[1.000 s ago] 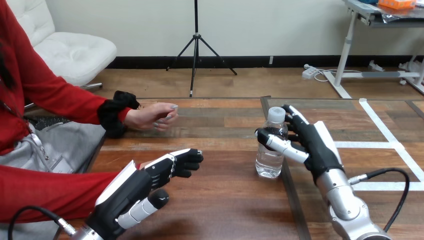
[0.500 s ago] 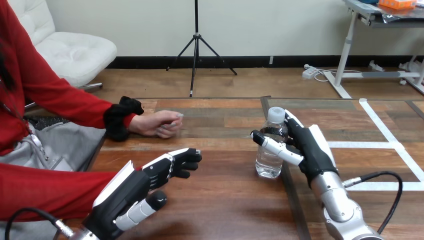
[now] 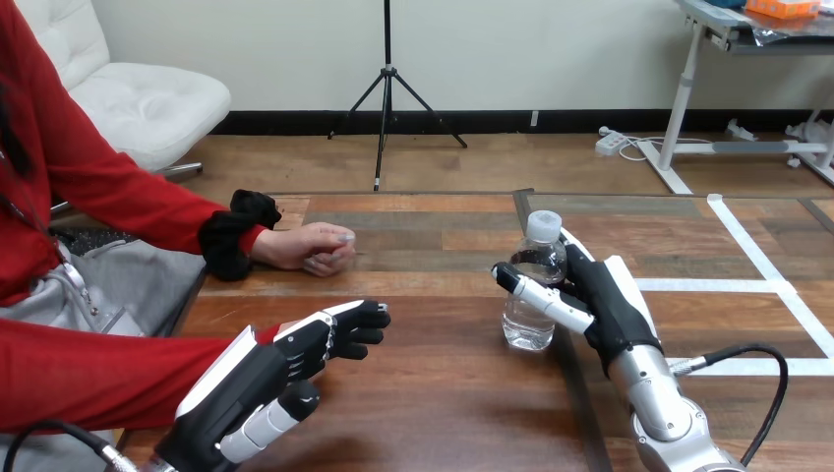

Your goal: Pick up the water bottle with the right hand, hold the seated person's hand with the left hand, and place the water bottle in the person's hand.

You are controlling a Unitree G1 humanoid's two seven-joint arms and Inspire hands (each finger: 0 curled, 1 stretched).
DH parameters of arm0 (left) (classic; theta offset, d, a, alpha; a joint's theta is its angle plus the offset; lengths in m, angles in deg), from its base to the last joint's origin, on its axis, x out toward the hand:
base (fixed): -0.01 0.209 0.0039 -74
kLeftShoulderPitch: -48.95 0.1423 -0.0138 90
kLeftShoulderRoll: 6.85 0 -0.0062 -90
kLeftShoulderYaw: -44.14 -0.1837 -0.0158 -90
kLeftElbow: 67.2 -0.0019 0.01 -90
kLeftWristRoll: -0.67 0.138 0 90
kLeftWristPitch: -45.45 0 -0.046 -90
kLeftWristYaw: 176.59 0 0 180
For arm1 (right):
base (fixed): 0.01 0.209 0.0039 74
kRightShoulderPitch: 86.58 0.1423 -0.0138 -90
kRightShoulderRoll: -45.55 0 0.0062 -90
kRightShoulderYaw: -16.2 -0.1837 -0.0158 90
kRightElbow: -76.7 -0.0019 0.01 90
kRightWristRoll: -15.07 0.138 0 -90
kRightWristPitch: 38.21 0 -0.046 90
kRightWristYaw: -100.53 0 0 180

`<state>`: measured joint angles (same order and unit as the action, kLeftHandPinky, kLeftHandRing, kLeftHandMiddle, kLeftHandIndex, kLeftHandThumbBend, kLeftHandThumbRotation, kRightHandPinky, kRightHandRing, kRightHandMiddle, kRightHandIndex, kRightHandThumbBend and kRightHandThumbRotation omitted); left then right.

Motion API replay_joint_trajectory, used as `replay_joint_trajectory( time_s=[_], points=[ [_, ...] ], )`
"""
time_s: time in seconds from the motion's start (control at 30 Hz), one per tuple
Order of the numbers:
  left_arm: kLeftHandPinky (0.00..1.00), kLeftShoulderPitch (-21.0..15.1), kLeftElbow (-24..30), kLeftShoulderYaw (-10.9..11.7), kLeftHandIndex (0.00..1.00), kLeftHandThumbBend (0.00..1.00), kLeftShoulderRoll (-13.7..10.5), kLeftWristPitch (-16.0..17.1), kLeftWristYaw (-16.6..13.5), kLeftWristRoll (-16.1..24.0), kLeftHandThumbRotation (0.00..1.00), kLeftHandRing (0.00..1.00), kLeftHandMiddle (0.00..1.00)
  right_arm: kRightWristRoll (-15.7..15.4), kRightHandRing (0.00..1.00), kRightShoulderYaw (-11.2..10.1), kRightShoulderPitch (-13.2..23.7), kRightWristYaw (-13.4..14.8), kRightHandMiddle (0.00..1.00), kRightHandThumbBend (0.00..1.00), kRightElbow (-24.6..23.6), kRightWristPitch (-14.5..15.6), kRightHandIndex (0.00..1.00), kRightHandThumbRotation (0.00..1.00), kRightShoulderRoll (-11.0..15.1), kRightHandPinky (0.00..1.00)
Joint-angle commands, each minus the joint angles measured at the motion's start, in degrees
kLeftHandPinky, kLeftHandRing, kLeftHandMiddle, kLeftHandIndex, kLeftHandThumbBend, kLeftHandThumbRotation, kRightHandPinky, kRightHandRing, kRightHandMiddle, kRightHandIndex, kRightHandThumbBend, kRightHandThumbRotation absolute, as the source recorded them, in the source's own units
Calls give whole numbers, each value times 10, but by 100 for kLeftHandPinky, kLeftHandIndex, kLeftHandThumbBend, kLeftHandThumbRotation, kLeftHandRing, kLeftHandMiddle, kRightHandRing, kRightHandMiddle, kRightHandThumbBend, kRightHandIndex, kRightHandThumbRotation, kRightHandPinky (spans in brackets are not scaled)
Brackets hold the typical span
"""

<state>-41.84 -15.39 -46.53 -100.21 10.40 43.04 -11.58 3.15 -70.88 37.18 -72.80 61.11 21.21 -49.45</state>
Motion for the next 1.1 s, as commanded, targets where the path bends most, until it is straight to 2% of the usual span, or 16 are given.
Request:
replay_joint_trajectory(
  time_s=[0.0,0.37,0.67,1.07],
  points=[
    [80,-15,36,12,85,92,-8,1,-1,-13,100,84,86,4,91,-7,21,5,91,100,-3,-1,96,67,-8,87],
    [80,-6,52,12,85,93,-10,-16,11,-30,100,84,86,11,92,-14,19,-5,92,100,-1,4,96,67,-17,88],
    [80,0,57,18,85,93,-9,-6,5,-23,100,84,86,0,91,-8,18,8,92,100,2,11,96,67,-23,88],
    [80,9,71,25,85,93,-12,-10,9,-25,100,84,86,-9,91,-5,15,18,92,100,3,19,96,69,-33,88]
  ],
)
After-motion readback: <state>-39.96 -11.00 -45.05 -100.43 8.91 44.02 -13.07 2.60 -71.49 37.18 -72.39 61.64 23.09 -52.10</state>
